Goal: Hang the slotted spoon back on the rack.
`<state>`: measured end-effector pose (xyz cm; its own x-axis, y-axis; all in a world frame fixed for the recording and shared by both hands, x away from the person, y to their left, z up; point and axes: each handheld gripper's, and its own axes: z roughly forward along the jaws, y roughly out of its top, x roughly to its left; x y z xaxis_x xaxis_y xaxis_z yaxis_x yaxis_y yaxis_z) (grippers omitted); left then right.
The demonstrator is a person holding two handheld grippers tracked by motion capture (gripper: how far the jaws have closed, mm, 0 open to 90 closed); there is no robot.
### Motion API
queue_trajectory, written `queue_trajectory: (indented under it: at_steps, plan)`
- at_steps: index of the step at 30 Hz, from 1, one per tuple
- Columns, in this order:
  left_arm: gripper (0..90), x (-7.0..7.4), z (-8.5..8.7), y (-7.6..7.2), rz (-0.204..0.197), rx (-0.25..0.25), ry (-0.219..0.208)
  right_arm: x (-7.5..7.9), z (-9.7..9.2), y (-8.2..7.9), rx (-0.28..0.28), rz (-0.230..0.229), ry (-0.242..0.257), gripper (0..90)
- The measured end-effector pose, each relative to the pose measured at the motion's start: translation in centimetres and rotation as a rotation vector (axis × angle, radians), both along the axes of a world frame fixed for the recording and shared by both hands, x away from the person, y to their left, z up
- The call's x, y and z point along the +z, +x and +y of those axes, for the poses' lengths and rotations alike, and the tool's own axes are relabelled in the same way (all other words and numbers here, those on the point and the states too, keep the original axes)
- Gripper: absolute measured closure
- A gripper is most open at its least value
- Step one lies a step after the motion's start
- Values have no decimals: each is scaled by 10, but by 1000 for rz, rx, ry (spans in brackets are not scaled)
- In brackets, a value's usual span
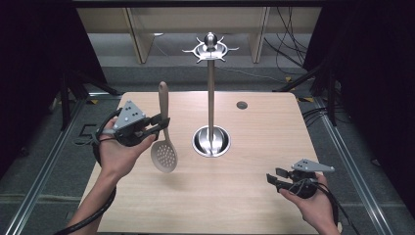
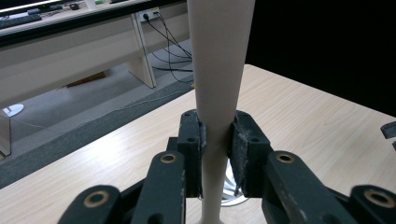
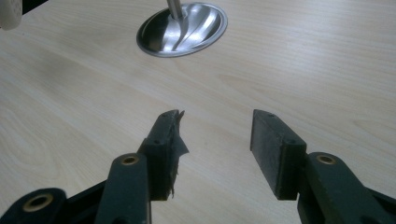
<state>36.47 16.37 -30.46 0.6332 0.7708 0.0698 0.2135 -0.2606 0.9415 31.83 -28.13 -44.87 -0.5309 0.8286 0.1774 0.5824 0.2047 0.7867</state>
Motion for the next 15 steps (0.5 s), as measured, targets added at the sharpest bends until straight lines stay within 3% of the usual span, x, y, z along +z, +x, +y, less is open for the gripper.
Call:
queue_trajectory:
  at_steps: [12, 13, 15]
  plan:
    - [745, 4, -8, 7, -3, 3, -16, 0, 0, 0, 1, -6, 4, 530]
    - [745, 5, -9, 7, -2, 3, -14, 2, -1, -1, -5, 0, -16, 530]
    - [745, 5, -10, 8, -3, 1, -15, 0, 0, 0, 6, -8, 7, 530]
